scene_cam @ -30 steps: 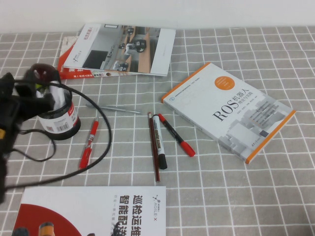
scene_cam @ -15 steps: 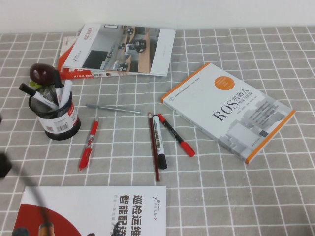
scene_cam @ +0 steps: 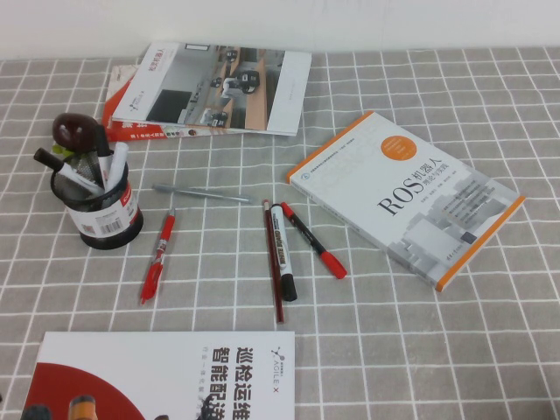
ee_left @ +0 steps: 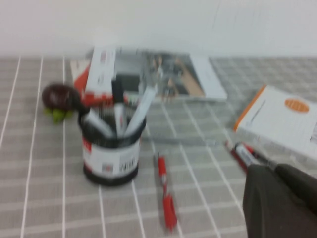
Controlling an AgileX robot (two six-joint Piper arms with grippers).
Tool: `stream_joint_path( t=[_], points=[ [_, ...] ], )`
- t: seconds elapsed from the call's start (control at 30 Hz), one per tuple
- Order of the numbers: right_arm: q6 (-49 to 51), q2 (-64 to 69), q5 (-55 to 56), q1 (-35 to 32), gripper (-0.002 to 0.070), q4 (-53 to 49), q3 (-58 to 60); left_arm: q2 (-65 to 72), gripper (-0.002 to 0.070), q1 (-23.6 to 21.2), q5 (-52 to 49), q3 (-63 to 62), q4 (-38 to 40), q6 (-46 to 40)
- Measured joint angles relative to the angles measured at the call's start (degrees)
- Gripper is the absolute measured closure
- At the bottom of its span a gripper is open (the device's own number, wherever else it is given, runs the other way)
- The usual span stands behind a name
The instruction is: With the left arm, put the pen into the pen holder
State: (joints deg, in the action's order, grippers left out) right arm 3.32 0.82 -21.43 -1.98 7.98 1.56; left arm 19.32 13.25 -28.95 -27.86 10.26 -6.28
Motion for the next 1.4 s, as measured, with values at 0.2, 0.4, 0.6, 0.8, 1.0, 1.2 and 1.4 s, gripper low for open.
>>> stream_joint_path(
  t=[0.2,0.4,0.6,0.8,1.0,1.2,1.4],
  points=[
    [0.0,0.0,0.0,0.0,0.0691,0.0,0.0,-1.9,0.0678,0.0,-5.3,0.0,-6.2,8.3],
    [0.0,0.0,0.0,0.0,0.0691,0.0,0.0,-10.2,0.0678,0.0,-4.2,2.8,-10.3,10.6],
    [0.0,0.0,0.0,0.0,0.0692,0.0,0.0,-19.5,0.0678,0.0,3.2,11.3,-10.3,6.3],
    [0.0,0.0,0.0,0.0,0.0692,0.1,0.0,-19.9,0.0678,0.0,10.5,20.7,-9.6,5.2],
    [0.0,0.0,0.0,0.0,0.0692,0.1,0.0,-20.0,0.0678,-2.6,16.6,28.1,-7.2,5.4],
    [0.0,0.0,0.0,0.0,0.0692,0.1,0.0,-20.0,0.0678,-5.9,15.1,29.2,-6.0,7.1],
    [0.0,0.0,0.0,0.0,0.0691,0.1,0.0,-20.0,0.0678,-6.2,8.5,29.2,-6.4,7.1]
  ],
)
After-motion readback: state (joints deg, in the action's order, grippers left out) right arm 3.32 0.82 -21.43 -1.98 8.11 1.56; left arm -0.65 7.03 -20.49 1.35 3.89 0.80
